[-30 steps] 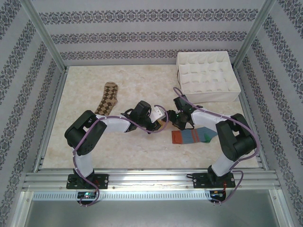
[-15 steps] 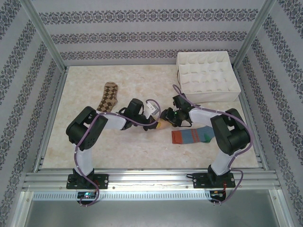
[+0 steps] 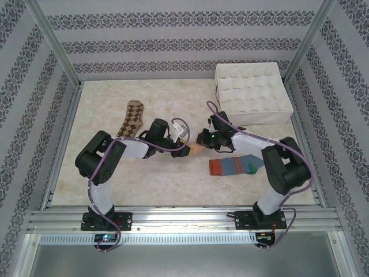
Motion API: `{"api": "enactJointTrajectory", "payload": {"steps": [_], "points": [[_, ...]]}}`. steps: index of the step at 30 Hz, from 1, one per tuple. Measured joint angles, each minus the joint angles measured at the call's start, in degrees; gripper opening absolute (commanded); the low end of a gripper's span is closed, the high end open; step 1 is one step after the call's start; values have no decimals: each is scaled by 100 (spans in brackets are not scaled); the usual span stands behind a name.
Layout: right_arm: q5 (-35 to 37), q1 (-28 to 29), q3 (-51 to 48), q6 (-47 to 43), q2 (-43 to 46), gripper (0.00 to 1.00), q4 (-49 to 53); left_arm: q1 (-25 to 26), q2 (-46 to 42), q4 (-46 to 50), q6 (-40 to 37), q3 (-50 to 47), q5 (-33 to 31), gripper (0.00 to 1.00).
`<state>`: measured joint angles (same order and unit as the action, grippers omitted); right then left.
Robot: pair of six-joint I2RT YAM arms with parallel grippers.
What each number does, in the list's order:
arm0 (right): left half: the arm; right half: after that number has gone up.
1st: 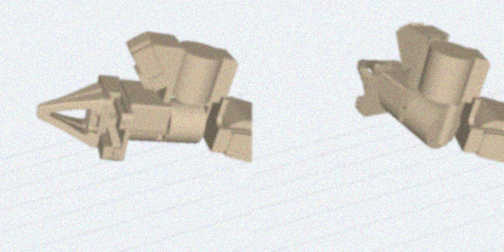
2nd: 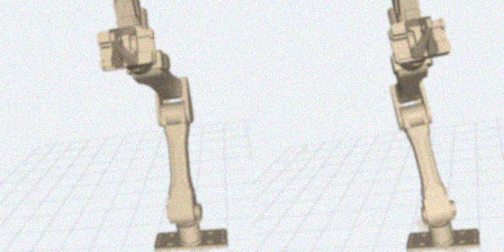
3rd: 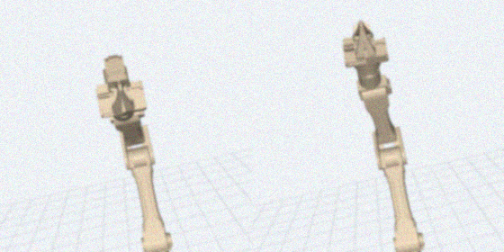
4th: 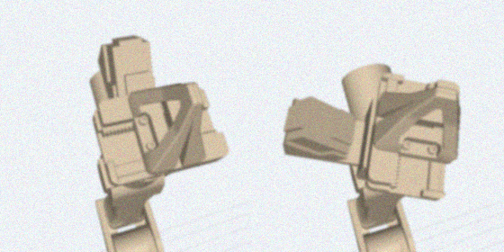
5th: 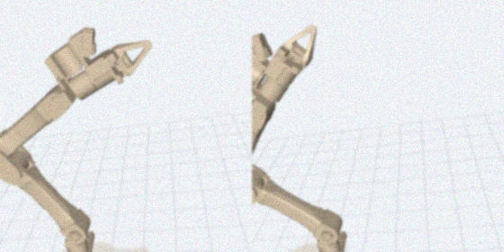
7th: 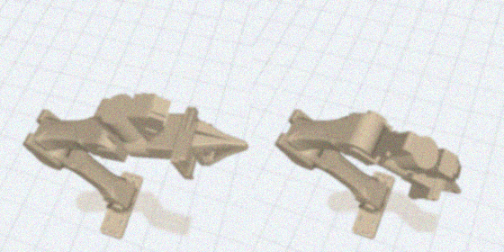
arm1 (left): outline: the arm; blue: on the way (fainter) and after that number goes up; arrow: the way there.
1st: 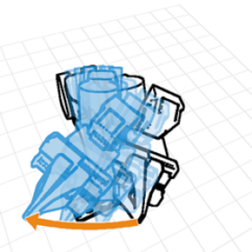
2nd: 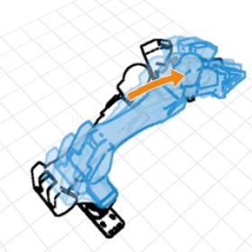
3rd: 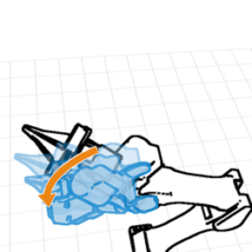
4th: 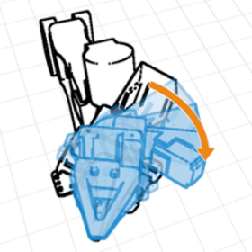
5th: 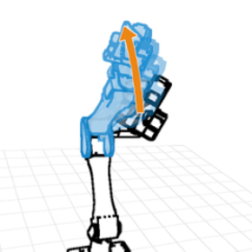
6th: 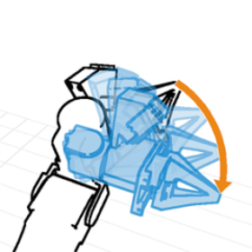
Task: Roll the socks
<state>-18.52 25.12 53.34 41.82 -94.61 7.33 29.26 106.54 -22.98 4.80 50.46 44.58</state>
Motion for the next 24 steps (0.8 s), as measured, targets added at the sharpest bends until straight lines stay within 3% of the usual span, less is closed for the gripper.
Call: {"api": "enactJointTrajectory", "payload": {"steps": [7,12,24], "points": [[846,-146,946,-1346,800,0,728,-90,-562,-37,-138,48,-120,39],[1554,-612,1534,-2522,857,1,925,-87,-509,-20,-315,435,-328,35],[2680,-1412,2922,-4677,-546,1,990,205,1058,949,-461,3504,-1556,36]]}}
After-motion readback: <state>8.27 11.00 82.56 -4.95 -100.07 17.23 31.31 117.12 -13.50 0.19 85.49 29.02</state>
